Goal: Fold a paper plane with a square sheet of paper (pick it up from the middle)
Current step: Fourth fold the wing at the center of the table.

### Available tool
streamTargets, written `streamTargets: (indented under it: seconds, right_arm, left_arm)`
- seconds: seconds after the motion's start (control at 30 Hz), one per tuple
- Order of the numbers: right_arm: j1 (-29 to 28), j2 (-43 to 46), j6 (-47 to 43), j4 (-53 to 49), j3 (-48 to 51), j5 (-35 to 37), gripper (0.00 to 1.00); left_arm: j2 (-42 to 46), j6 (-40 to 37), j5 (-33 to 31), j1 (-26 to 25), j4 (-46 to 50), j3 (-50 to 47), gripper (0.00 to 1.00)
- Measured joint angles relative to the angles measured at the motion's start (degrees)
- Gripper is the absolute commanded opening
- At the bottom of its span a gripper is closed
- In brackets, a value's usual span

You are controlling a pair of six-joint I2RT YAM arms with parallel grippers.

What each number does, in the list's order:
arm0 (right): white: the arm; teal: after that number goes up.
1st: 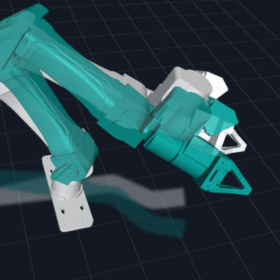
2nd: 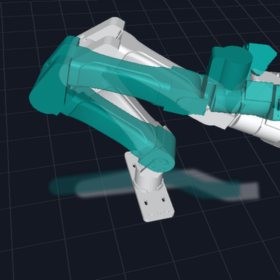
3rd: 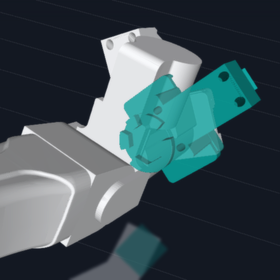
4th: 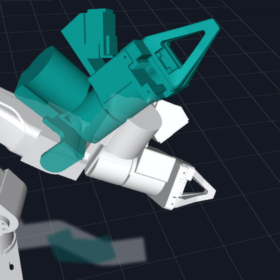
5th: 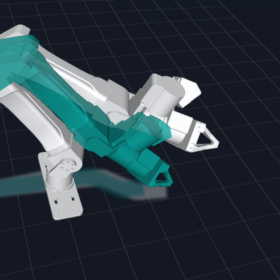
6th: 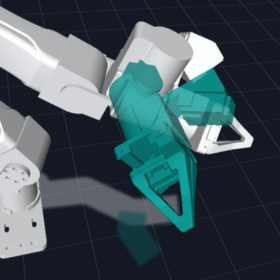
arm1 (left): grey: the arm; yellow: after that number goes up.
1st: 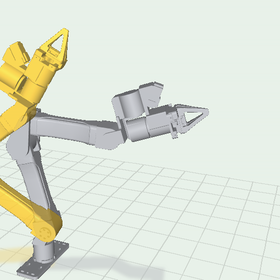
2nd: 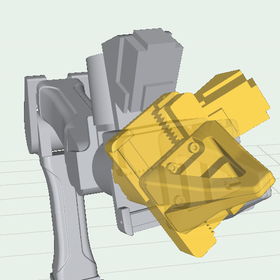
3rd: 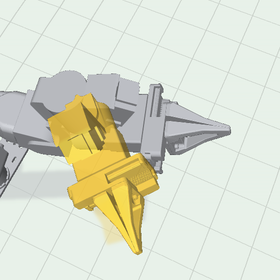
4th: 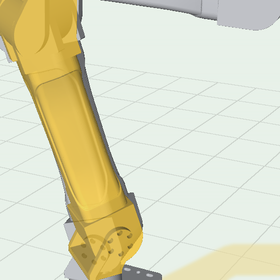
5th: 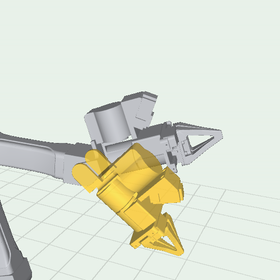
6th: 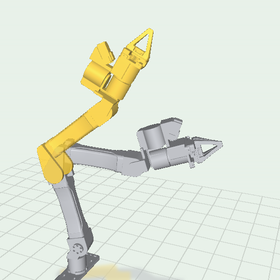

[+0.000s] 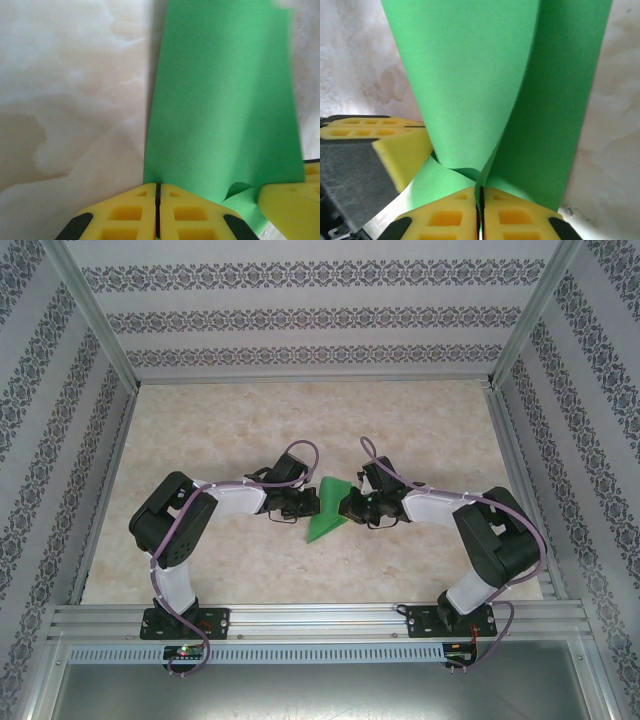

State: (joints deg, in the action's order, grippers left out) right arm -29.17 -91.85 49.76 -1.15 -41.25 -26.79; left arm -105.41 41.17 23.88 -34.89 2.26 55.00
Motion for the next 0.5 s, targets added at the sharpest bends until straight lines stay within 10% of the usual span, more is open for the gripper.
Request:
streamTargets:
  seconds: [0.5]
  right_arm:
    - [-0.6,1.7,1.7,1.2,2.1,0.4,0.07]
  left_arm:
    - [0.6,0.0,0.0,0.0,1.8,0.2,0.15]
